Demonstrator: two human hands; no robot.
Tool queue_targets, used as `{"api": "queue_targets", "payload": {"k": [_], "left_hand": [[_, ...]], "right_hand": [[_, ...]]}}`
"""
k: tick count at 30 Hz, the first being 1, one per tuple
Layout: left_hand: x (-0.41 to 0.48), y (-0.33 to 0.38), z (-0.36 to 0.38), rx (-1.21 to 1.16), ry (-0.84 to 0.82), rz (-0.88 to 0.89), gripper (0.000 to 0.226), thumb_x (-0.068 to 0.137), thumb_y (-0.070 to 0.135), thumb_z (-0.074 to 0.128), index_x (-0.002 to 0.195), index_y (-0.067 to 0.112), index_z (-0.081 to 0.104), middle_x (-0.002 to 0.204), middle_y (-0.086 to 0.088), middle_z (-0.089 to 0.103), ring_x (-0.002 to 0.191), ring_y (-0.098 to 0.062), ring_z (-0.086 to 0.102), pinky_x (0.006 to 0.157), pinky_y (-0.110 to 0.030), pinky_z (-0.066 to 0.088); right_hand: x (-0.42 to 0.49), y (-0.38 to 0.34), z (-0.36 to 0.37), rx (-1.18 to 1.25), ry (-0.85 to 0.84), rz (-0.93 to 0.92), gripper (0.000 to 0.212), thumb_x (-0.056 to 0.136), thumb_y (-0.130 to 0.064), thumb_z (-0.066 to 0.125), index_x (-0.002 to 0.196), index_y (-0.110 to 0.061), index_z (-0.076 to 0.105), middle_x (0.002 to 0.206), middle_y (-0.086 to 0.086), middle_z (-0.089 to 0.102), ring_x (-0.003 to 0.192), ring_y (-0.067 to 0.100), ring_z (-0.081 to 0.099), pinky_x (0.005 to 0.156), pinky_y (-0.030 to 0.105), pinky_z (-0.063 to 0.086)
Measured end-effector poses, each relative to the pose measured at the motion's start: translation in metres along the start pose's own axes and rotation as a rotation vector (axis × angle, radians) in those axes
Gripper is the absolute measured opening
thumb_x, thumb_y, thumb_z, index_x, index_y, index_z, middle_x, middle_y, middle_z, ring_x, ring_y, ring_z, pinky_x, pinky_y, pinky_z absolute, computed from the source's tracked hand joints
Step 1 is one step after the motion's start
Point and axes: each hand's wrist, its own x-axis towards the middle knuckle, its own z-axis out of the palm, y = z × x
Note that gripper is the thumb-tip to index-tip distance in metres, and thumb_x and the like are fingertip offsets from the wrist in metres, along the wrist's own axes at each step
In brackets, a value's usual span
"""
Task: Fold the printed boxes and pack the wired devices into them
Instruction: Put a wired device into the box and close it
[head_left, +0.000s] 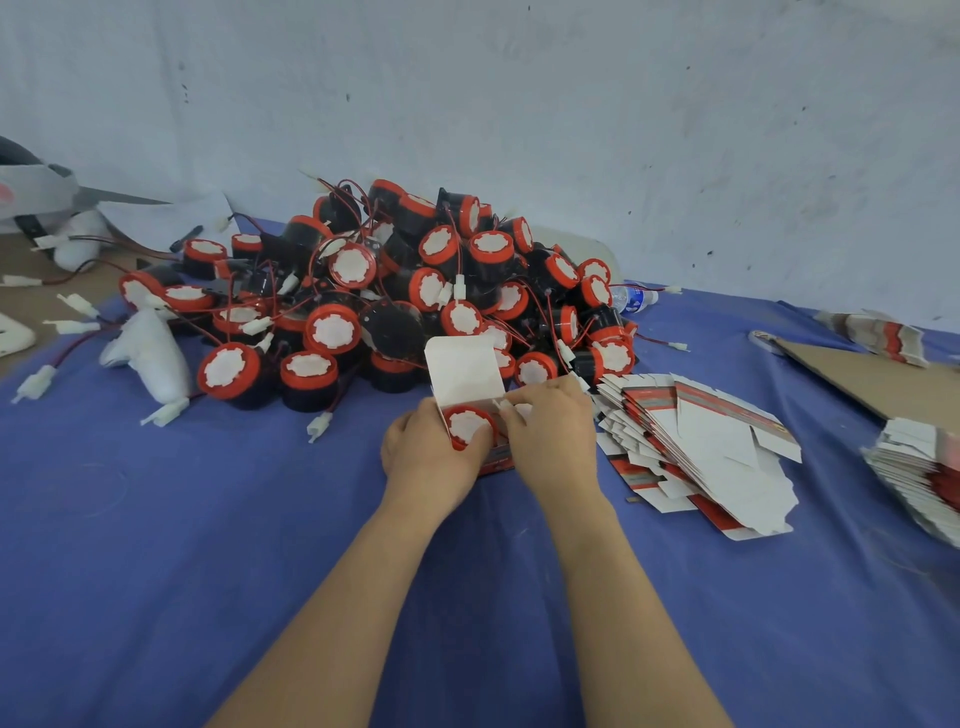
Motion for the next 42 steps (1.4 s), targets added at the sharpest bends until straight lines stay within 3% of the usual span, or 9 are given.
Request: {"api": "queue_targets", "payload": {"k": [4,12,15,21,29,33,35,37,42], "left_hand": [[0.001,0.0,0.0,0.006,0.003,0.005,0.048,0.089,0.041,0.06,0.129,0.018,0.048,0.128,-0.004,0.057,0.126,-0.025,0.045,0.103,-0.042,0.042],[0.001,0.001,0.001,0.001,0.011,0.001,0.048,0.089,0.041,0.06,0.129,0.017,0.048,0.128,-0.005,0.057,0.124,-0.026,0.047,0.101,-0.043,0.044],[0.002,0.001,0.001,0.0,0.005,-0.011,0.051,0.088,0.044,0.061,0.13,0.018,0.048,0.127,-0.005,0.057,0.122,-0.026,0.049,0.101,-0.044,0.045],[0.002,0.0,0.002,-0.021,0.001,-0.013,0.053,0.086,0.045,0.063,0.128,0.017,0.048,0.125,-0.006,0.058,0.122,-0.026,0.049,0.1,-0.043,0.045],[0.0,0.0,0.001,-0.004,0.017,0.024,0.047,0.088,0.041,0.06,0.126,0.017,0.049,0.126,-0.004,0.058,0.123,-0.025,0.047,0.1,-0.042,0.043],[-0.002,-0.001,0.0,-0.016,0.01,0.037,0.041,0.088,0.039,0.059,0.122,0.017,0.051,0.122,-0.004,0.06,0.12,-0.026,0.05,0.098,-0.043,0.045],[-0.002,-0.001,0.001,-0.014,-0.003,0.044,0.041,0.089,0.039,0.059,0.123,0.017,0.051,0.122,-0.004,0.06,0.121,-0.025,0.049,0.099,-0.043,0.044],[-0.002,0.001,0.001,0.038,-0.016,0.058,0.046,0.089,0.043,0.058,0.126,0.018,0.051,0.127,-0.004,0.056,0.122,-0.025,0.046,0.101,-0.041,0.042],[-0.006,0.001,-0.002,0.029,0.107,0.054,0.055,0.085,0.044,0.064,0.131,0.02,0.047,0.124,-0.004,0.036,0.103,-0.02,0.049,0.086,-0.034,0.047]], "right_hand": [[0.001,-0.004,0.002,-0.071,0.024,-0.016,0.021,0.096,-0.011,0.05,0.105,-0.009,0.069,0.116,0.005,0.056,0.101,0.022,0.05,0.079,0.031,0.046],[0.001,-0.007,0.001,-0.12,0.066,-0.074,0.024,0.098,-0.024,0.049,0.116,-0.018,0.064,0.109,0.001,0.065,0.101,0.02,0.054,0.086,0.032,0.043],[-0.001,-0.011,0.004,-0.013,0.03,-0.063,0.025,0.097,-0.021,0.051,0.118,-0.015,0.063,0.115,0.002,0.062,0.101,0.019,0.056,0.076,0.027,0.042],[0.001,-0.013,0.006,-0.033,0.041,-0.002,0.017,0.096,-0.022,0.052,0.102,-0.013,0.065,0.099,0.005,0.063,0.095,0.022,0.054,0.08,0.035,0.046],[0.003,-0.002,0.004,-0.053,-0.039,0.125,0.018,0.093,-0.025,0.058,0.105,-0.018,0.069,0.12,0.008,0.048,0.115,0.028,0.041,0.094,0.036,0.041],[0.008,0.004,0.006,0.185,-0.08,0.305,0.035,0.085,-0.026,0.067,0.116,-0.02,0.051,0.125,0.008,0.042,0.118,0.03,0.039,0.095,0.04,0.038],[0.012,0.011,0.007,0.467,-0.114,0.436,0.055,0.08,-0.025,0.075,0.122,-0.013,0.041,0.115,0.006,0.047,0.101,0.022,0.049,0.078,0.033,0.048],[0.015,0.015,0.007,0.595,-0.129,0.505,0.057,0.079,-0.022,0.077,0.121,-0.006,0.043,0.098,0.002,0.051,0.08,0.013,0.05,0.055,0.024,0.04],[0.01,0.014,0.016,0.481,-0.06,0.242,0.033,0.085,-0.014,0.065,0.116,-0.014,0.053,0.099,-0.002,0.058,0.079,0.012,0.052,0.052,0.017,0.037]]}}
